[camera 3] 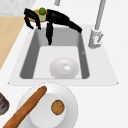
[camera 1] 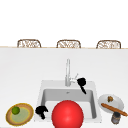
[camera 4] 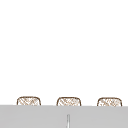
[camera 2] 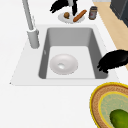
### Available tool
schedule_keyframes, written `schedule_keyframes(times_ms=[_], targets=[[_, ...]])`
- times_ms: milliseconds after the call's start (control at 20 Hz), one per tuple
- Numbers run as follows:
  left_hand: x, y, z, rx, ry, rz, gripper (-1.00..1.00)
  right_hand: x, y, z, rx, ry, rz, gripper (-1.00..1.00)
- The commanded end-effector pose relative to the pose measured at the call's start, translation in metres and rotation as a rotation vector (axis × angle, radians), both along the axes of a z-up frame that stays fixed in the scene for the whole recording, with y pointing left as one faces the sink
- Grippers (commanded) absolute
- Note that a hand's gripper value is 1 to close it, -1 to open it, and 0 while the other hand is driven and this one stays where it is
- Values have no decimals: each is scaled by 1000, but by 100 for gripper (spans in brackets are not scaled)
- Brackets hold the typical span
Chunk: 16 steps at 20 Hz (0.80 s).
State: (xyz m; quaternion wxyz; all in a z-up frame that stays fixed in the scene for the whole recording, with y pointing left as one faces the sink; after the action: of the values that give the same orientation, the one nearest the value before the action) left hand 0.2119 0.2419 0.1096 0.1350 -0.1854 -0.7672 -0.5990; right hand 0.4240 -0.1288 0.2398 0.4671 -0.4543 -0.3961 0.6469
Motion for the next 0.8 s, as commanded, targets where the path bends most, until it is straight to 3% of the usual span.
schedule_keyframes(times_ms=[0,400,750], targets=[[0,0,0,0,0,0,0,8,4,23,0,-72,-4,-100],[0,0,0,0,0,0,0,32,29,58,25,-97,47,-100],[0,0,0,0,0,0,0,71,44,46,-33,30,33,-100]])
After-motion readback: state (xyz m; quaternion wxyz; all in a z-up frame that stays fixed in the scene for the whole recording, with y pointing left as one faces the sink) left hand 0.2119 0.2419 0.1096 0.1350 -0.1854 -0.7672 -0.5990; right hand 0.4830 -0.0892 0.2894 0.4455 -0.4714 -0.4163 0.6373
